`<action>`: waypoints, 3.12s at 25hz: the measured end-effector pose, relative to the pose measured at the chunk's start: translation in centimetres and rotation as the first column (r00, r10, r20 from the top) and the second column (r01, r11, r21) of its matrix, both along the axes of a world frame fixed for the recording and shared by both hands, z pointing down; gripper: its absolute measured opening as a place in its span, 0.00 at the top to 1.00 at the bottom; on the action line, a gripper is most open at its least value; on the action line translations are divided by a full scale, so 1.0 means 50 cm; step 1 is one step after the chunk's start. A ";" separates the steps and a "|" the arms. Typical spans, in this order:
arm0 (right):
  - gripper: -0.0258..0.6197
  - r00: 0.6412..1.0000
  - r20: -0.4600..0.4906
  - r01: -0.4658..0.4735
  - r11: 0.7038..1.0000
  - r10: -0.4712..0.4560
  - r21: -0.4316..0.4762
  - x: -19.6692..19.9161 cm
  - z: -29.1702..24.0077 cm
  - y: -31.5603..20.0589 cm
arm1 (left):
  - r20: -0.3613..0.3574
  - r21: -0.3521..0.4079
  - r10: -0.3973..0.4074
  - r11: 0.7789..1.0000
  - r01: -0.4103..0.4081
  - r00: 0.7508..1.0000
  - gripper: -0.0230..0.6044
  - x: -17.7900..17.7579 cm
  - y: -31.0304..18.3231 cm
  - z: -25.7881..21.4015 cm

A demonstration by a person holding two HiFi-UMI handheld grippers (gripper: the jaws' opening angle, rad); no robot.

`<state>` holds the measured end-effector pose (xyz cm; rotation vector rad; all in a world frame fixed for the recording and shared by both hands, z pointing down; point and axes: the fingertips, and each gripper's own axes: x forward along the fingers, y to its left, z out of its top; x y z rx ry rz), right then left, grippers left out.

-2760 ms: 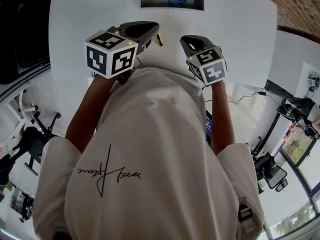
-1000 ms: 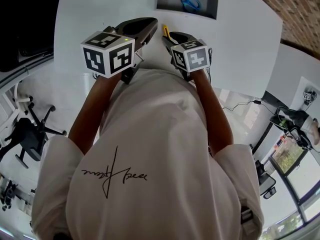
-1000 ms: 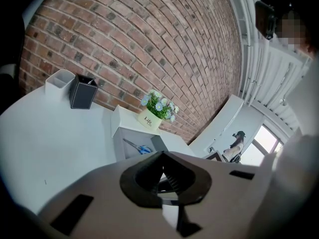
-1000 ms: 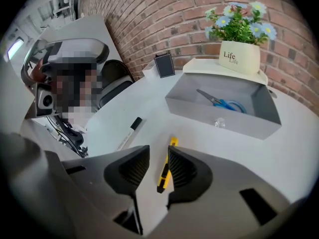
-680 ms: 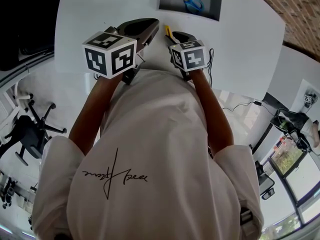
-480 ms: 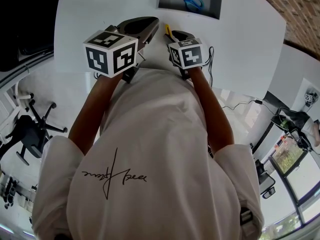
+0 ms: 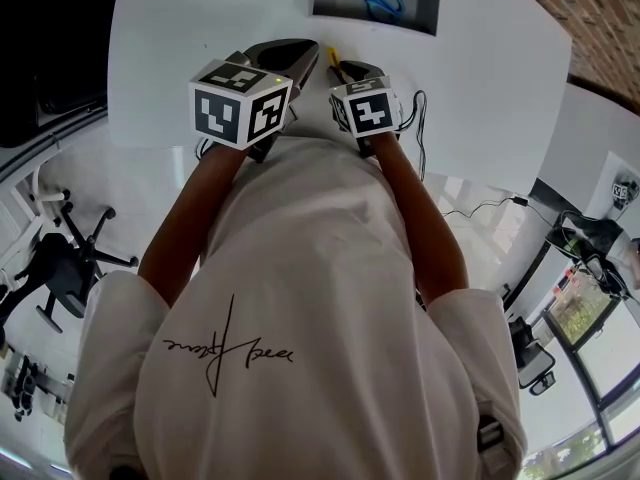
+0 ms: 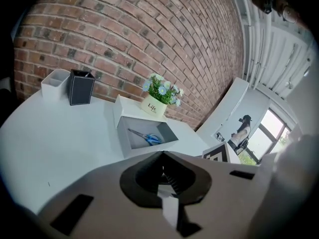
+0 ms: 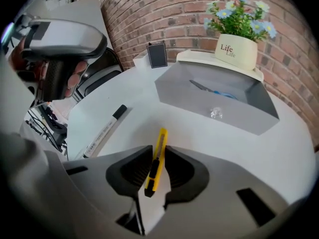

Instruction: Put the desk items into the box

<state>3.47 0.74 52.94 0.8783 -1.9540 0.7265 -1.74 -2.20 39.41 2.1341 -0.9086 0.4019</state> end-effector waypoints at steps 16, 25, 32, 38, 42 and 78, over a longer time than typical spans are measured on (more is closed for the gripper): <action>0.83 0.999 0.008 0.033 0.999 -0.032 -0.018 -0.001 0.002 0.002 | 0.016 -0.014 0.001 1.000 0.000 1.000 0.96 -0.007 0.004 0.014; 0.84 0.999 0.031 0.018 0.999 -0.017 -0.038 0.017 -0.008 -0.001 | 0.001 -0.031 0.011 0.999 -0.011 1.000 0.96 0.003 0.004 0.017; 0.84 0.998 0.049 0.034 0.998 -0.032 -0.046 0.027 -0.019 0.000 | -0.011 -0.043 0.025 0.999 -0.025 1.000 0.96 0.013 0.007 0.020; 0.84 0.997 0.068 0.026 0.999 -0.023 -0.044 0.041 -0.038 0.001 | -0.013 -0.044 0.029 0.999 -0.030 0.999 0.96 0.018 0.007 0.019; 0.84 0.997 0.075 0.030 0.998 -0.026 -0.047 0.046 -0.042 0.005 | -0.013 -0.044 0.034 0.998 -0.035 0.999 0.96 0.019 0.007 0.019; 0.84 0.993 0.112 0.026 0.999 -0.029 0.027 0.088 -0.150 -0.045 | -0.016 -0.074 0.038 0.997 -0.039 0.999 0.96 0.018 0.008 0.034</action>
